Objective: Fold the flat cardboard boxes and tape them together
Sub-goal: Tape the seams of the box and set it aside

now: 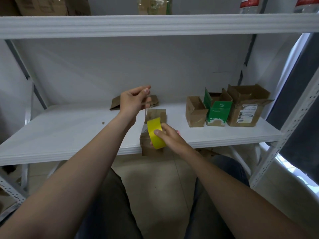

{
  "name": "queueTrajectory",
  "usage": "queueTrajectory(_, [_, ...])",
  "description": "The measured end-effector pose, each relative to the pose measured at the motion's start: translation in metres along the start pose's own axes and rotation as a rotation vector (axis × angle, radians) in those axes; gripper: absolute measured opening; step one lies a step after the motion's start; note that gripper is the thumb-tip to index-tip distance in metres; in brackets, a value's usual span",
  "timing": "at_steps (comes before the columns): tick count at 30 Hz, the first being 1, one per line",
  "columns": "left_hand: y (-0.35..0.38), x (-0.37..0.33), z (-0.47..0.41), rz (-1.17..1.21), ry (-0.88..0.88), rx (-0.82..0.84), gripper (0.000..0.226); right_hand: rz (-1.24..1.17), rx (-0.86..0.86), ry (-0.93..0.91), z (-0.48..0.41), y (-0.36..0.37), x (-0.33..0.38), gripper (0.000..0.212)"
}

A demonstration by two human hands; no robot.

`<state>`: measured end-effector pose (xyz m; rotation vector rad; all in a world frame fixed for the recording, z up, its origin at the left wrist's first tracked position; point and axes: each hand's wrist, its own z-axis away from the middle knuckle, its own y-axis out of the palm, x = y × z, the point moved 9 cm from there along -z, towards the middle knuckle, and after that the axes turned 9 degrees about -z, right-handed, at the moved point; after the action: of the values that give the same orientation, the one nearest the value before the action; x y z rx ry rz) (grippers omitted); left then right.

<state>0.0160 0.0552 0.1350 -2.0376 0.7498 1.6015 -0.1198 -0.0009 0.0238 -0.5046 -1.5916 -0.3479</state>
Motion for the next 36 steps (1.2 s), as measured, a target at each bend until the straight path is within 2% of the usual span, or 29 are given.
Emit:
queueTrajectory(5, [0.005, -0.002, -0.002, -0.004, -0.001, 0.011, 0.017, -0.010, -0.001, -0.046, 0.011, -0.001, 0.006, 0.026])
queueTrajectory(9, [-0.006, 0.002, -0.007, -0.013, -0.030, -0.043, 0.019, -0.093, -0.032, -0.037, 0.014, -0.007, 0.001, 0.059])
queueTrajectory(10, [-0.008, 0.003, -0.007, -0.010, -0.041, -0.049, 0.019, -0.090, -0.025, -0.040, 0.014, -0.008, -0.001, 0.055])
queueTrajectory(13, [-0.005, 0.005, -0.004, -0.013, -0.045, -0.039, 0.020, 0.025, -0.022, -0.058, 0.015, -0.006, 0.003, 0.023])
queueTrajectory(14, [0.000, 0.004, -0.002, -0.029, -0.032, -0.022, 0.020, 0.059, -0.039, -0.055, 0.013, -0.006, 0.003, 0.020])
queueTrajectory(18, [0.024, -0.004, 0.015, -0.040, 0.035, 0.037, 0.016, 0.193, -0.145, -0.027, 0.003, -0.013, 0.011, 0.029])
queueTrajectory(22, [0.009, 0.003, 0.012, 0.121, 0.006, -0.050, 0.019, 0.236, -0.193, 0.047, 0.003, -0.032, 0.014, 0.032])
queueTrajectory(27, [-0.019, 0.042, 0.021, 0.372, -0.120, -0.188, 0.021, 0.528, -0.224, 0.078, 0.009, -0.056, 0.010, 0.040])
queueTrajectory(32, [-0.030, 0.129, 0.058, 0.701, -0.346, -0.328, 0.015, 0.844, -0.174, 0.052, 0.009, -0.064, 0.018, 0.044])
queueTrajectory(36, [-0.024, 0.169, 0.076, 0.773, -0.416, -0.386, 0.012, 1.075, -0.127, 0.018, 0.006, -0.057, 0.019, 0.047])
